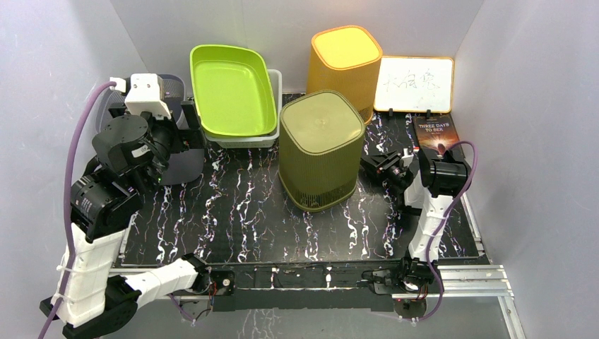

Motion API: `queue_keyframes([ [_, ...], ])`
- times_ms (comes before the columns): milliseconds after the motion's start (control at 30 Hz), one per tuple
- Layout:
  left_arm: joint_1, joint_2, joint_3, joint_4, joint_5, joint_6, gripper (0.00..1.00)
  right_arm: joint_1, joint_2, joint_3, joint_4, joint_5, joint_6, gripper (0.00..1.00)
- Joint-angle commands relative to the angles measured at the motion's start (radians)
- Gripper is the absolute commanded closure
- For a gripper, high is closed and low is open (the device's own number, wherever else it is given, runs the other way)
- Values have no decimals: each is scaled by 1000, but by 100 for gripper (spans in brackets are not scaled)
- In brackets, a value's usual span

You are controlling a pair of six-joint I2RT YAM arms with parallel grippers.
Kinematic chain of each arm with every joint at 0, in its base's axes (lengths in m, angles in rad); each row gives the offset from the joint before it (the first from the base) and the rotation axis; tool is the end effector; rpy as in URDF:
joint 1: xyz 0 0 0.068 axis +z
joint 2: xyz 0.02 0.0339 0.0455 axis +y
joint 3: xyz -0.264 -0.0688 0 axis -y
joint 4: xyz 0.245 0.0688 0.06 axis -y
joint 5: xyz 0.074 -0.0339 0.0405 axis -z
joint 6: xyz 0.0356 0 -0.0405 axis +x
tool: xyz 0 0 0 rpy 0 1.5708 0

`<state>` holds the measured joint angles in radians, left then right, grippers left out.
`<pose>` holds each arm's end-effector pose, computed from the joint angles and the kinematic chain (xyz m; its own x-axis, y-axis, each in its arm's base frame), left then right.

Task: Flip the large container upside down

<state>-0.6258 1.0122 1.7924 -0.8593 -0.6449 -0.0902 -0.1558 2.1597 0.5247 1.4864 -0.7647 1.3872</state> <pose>0.1050 -0.0495 0.5443 -0.0622 -0.0439 -0.9971 -0.0233 0.9988 -0.0425 0.3095 -0.0237 0.0699 -0.5816 0.8095 -0.0798 0.0408 0.1270 0.9911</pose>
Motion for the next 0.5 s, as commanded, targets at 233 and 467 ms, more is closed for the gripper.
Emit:
queue_keyframes([
  [233,-3,-5,-111,27,-2,-19,2,-28,-178,125,-118,-45,-247,68],
  [467,-3,-27,-213,65,42,-54,2,4,-491,389,-1065,145,-794,62],
])
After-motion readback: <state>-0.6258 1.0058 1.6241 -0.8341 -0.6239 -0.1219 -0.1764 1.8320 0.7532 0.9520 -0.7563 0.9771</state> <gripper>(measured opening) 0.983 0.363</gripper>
